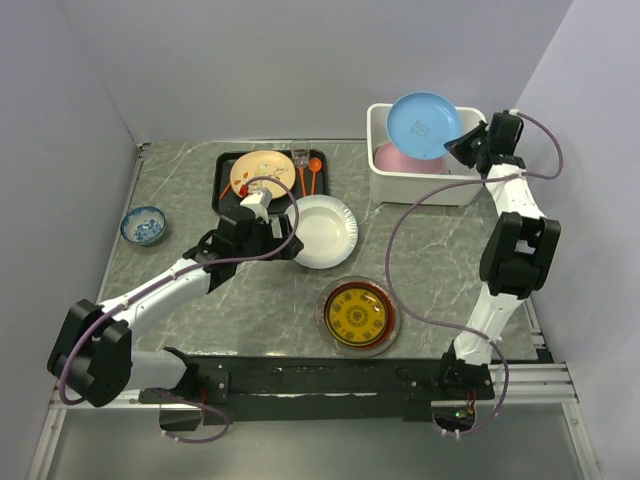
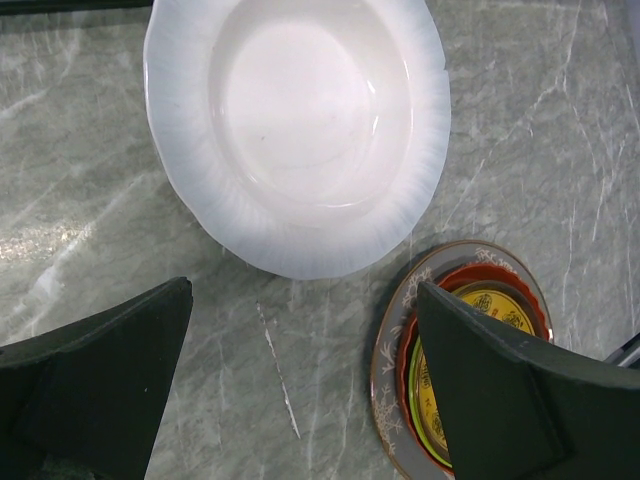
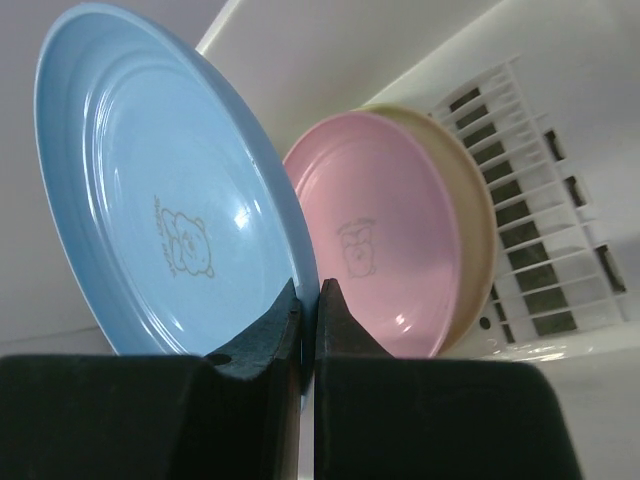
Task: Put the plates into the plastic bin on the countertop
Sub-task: Place the plate in the plastic bin.
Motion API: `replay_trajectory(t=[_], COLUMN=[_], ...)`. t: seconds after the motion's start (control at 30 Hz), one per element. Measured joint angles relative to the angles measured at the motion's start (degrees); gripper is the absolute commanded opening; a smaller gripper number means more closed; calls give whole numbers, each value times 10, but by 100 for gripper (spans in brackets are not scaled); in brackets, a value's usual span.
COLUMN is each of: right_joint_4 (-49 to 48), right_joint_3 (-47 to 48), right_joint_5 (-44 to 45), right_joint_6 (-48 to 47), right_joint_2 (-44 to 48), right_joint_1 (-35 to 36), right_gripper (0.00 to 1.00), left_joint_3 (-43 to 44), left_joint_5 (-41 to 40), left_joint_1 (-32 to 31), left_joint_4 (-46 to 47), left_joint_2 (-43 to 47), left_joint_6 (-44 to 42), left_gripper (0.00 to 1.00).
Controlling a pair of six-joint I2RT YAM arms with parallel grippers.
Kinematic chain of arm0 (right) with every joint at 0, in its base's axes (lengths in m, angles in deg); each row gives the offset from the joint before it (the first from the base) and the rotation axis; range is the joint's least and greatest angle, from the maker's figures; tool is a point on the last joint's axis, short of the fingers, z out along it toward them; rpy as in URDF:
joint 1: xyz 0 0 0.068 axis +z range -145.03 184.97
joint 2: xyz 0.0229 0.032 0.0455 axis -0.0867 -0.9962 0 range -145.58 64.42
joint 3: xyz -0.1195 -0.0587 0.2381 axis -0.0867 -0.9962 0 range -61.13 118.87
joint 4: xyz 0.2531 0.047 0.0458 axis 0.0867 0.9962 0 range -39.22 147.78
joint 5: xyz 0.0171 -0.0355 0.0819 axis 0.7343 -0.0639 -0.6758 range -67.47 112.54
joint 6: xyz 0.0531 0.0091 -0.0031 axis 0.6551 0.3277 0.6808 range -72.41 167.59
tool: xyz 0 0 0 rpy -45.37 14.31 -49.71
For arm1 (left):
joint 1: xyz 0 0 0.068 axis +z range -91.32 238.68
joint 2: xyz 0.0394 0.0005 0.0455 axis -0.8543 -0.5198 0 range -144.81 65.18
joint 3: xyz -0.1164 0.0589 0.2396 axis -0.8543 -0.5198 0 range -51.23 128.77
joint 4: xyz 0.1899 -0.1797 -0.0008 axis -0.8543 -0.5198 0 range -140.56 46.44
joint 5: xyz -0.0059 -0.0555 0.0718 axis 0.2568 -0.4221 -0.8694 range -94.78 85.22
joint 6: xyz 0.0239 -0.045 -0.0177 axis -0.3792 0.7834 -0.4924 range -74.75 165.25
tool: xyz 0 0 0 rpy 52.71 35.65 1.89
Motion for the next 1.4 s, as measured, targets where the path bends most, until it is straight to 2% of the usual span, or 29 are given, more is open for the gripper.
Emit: replay_trajectory(t=[0.33,0.67,1.03,1.2,1.23,1.3,1.33,1.4], right_joint_4=[36,56,79,81,81,82,82,81], right_joint_3=[80,110,120,120,120,120,120,120], right_joint_5=[26,33,33,33,33,32,30,28], right_joint_6=[-13,-31,-48,-52,-53,-52,-52,-51], right_joint_2=[-73,-115,-144,-144,-144,-144,-144,-144], right_joint_1=[-1,-1,-1,-1,-1,-1,-2,-2], right_gripper=[3,9,11,23,32,38,46,54], left_joint_3=[-4,-4,-4,-4,-4,-4,-4,-6], left_joint_5=[13,15,15,14,13,11,10,3], left_joint_1=[0,0,0,0,0,0,0,0], left_joint_4=[11,11,14,14,14,12,11,10], left_joint_2=[-2,-17,-17,-17,-17,-16,-16,-11], left_joint_6=[2,2,2,2,2,2,2,2], left_gripper=[99,100,99,99,99,99,99,99])
